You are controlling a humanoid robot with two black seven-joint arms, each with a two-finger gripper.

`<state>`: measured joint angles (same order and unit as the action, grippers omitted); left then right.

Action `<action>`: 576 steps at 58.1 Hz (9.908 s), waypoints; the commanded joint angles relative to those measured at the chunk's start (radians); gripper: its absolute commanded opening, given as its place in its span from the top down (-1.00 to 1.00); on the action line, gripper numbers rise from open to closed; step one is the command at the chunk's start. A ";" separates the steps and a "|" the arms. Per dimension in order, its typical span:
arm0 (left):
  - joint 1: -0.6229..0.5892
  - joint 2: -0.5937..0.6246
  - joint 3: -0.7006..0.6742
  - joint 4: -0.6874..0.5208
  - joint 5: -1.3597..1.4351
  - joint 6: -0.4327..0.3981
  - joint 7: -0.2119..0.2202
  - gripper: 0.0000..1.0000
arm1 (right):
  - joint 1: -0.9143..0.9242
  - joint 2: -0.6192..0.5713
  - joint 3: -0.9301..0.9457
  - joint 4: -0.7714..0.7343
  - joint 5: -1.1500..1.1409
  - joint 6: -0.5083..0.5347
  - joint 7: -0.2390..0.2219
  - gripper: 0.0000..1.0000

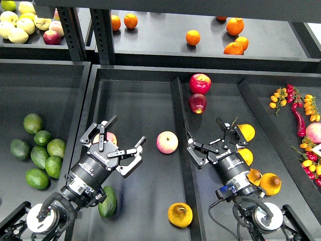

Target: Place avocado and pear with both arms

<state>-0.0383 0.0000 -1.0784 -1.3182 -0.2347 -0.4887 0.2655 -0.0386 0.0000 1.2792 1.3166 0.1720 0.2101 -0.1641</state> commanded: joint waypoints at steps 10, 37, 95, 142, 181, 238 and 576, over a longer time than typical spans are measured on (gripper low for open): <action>-0.008 0.000 0.006 0.011 0.003 0.000 0.005 -0.99 | -0.001 0.000 -0.001 0.001 0.000 0.000 -0.005 -0.99; -0.282 0.185 0.097 0.062 0.095 0.000 0.223 -0.99 | 0.017 0.000 -0.001 0.000 0.000 -0.011 -0.005 -0.99; -0.988 0.569 1.080 0.043 0.646 0.000 0.223 -0.99 | 0.131 0.000 0.002 -0.020 -0.002 -0.055 -0.005 -0.99; -1.074 0.422 1.247 0.185 0.765 0.000 0.223 -0.99 | 0.161 0.000 0.000 -0.020 -0.002 -0.046 -0.006 -0.99; -1.069 0.290 1.339 0.384 0.764 0.000 0.223 -0.99 | 0.157 0.000 0.003 -0.019 0.000 -0.037 -0.006 -0.99; -1.042 0.133 1.407 0.485 0.752 0.000 0.223 -0.99 | 0.152 0.000 0.008 -0.016 0.000 -0.035 -0.006 -0.99; -0.388 0.163 -0.244 0.600 0.253 0.000 0.223 -0.97 | 0.037 0.000 -0.053 -0.039 0.017 0.034 -0.009 -0.99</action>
<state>-0.4693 0.2327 -1.2287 -0.7011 0.0267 -0.4887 0.4886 -0.0016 0.0000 1.2522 1.2736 0.1886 0.2439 -0.1733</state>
